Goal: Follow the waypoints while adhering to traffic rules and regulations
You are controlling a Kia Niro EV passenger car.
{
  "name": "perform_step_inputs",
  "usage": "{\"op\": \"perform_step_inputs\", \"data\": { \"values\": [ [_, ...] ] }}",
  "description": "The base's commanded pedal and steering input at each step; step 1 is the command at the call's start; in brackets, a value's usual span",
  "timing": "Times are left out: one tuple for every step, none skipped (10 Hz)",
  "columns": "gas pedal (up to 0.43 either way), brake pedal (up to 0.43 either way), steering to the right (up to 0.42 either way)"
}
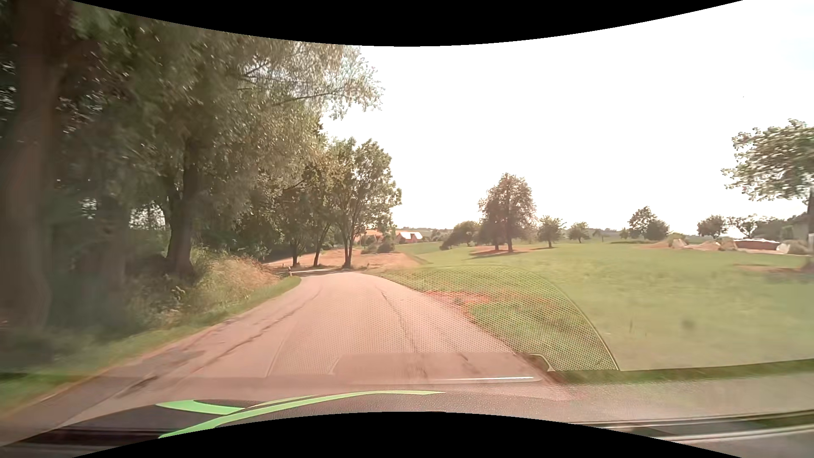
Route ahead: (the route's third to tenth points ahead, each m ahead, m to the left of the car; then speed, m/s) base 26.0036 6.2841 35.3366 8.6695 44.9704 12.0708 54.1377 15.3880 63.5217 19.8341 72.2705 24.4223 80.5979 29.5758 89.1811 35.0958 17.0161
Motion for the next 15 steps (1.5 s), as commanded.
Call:
{"op": "perform_step_inputs", "data": {
  "values": [
    [0.0, 0.0, -0.052],
    [0.0, 0.0, -0.05],
    [0.0, 0.0, -0.049],
    [0.0, 0.0, -0.048],
    [0.0, 0.0, -0.045],
    [0.0, 0.0, -0.043],
    [0.0, 0.0, -0.043],
    [0.0, 0.0, -0.043],
    [0.0, 0.0, -0.043],
    [0.0, 0.0, -0.043],
    [0.0, 0.0, -0.043],
    [0.0, 0.0, -0.043],
    [0.0, 0.0, -0.044],
    [0.0, 0.0, -0.046],
    [0.0, 0.0, -0.048]
  ]
}}
